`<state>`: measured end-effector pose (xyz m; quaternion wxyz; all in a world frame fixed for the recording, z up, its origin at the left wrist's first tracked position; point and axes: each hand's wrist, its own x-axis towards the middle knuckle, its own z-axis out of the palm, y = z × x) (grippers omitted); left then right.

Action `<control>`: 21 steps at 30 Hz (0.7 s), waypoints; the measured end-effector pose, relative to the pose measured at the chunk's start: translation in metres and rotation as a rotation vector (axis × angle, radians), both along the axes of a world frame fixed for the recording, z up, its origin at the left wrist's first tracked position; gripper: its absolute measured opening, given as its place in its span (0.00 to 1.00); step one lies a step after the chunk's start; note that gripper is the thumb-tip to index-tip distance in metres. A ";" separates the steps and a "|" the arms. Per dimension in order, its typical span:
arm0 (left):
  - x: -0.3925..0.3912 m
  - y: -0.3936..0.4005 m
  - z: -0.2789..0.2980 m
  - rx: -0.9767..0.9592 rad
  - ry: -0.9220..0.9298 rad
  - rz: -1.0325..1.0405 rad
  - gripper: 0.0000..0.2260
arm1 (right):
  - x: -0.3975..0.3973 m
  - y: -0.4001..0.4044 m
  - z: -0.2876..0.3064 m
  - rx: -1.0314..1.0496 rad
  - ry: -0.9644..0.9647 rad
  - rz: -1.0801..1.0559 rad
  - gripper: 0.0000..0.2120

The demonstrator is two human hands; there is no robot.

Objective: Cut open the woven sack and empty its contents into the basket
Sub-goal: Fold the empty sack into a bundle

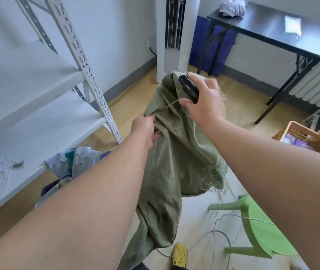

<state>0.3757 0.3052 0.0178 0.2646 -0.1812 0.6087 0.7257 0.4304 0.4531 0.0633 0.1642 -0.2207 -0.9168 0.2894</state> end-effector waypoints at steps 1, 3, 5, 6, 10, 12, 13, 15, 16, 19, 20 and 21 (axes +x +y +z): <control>-0.011 0.006 0.002 0.016 0.000 0.007 0.08 | -0.008 0.002 -0.002 -0.060 0.012 0.000 0.29; -0.035 0.017 0.010 0.055 0.011 0.010 0.09 | -0.026 0.001 -0.010 -0.181 0.002 0.017 0.29; -0.058 0.027 0.020 0.095 0.027 -0.046 0.09 | -0.046 -0.003 -0.019 -0.284 -0.056 0.041 0.32; -0.070 0.032 0.025 0.102 0.043 -0.112 0.08 | -0.057 -0.004 -0.023 -0.312 -0.085 0.030 0.33; -0.121 0.045 0.033 0.042 0.235 -0.402 0.06 | -0.106 0.009 -0.026 -0.317 -0.073 -0.148 0.15; -0.149 0.039 0.033 -0.050 0.346 -0.457 0.09 | -0.135 0.021 -0.019 -0.301 -0.042 -0.210 0.10; -0.164 0.034 0.029 -0.146 0.399 -0.462 0.14 | -0.149 0.029 -0.014 -0.316 -0.013 -0.249 0.10; -0.187 0.016 0.012 -0.496 0.466 -0.448 0.28 | -0.176 0.044 -0.005 -0.400 0.051 -0.354 0.11; -0.196 0.005 0.002 -0.698 0.447 -0.460 0.36 | -0.187 0.052 0.000 -0.448 0.080 -0.407 0.11; -0.208 -0.021 -0.039 -0.929 0.142 -0.559 0.62 | -0.211 0.076 0.011 -0.517 0.109 -0.504 0.12; -0.208 -0.023 -0.049 -0.905 0.037 -0.611 0.67 | -0.218 0.082 0.013 -0.531 0.115 -0.523 0.12; -0.207 -0.022 -0.057 -0.856 -0.041 -0.683 0.69 | -0.225 0.088 0.015 -0.553 0.130 -0.540 0.11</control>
